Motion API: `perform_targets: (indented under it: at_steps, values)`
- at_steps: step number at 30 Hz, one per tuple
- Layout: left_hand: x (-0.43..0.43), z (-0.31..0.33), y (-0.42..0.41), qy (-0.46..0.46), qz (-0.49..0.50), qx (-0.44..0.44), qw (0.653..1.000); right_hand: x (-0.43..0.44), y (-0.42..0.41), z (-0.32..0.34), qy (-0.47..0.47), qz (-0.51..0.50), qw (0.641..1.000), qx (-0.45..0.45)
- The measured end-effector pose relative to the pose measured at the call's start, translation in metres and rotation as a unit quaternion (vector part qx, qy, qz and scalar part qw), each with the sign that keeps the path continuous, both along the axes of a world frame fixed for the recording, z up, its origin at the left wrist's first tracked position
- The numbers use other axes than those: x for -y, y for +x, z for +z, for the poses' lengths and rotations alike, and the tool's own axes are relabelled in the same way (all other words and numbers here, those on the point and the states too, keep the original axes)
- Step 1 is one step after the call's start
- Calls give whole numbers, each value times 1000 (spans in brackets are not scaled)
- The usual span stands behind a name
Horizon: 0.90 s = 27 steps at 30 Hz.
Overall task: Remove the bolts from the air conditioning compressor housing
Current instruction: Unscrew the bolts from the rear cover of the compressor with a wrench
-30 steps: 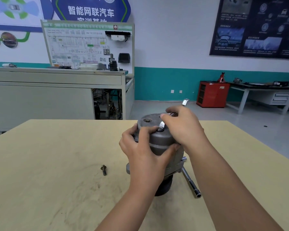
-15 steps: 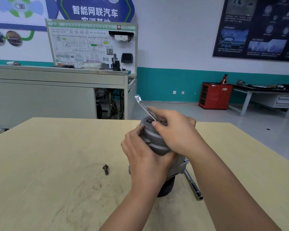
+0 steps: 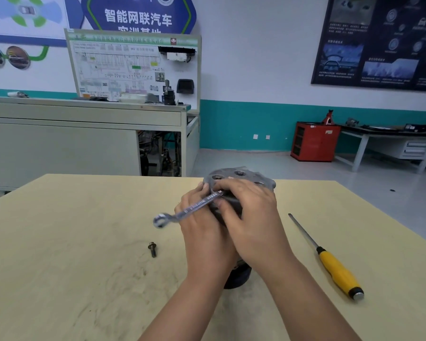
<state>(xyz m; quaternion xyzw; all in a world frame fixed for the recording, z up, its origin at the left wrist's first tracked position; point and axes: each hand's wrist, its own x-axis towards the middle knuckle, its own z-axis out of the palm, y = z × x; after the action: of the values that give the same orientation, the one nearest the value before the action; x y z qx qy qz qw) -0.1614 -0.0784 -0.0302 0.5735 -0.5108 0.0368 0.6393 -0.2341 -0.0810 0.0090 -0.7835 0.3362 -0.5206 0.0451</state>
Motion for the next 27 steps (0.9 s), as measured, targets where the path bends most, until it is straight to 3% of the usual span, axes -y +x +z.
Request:
perform_targets:
  at_steps: [4,8,15,22,27]
  values:
    - [2,2,1,29,14,-23,999,3,-6,-6,5,36,996,82]
    - [-4,-3,-4,-20,-8,-21,1000,5,-17,-17,-22,41,991,123]
    - [-3,-8,-2,-33,7,-8,999,13,-15,-9,181,116,928,303]
    - [-1,-12,1,-38,16,41,998,34,-12,3,271,56,871,406]
    - [-4,-3,4,-17,61,80,995,35,-13,13,320,-24,856,405]
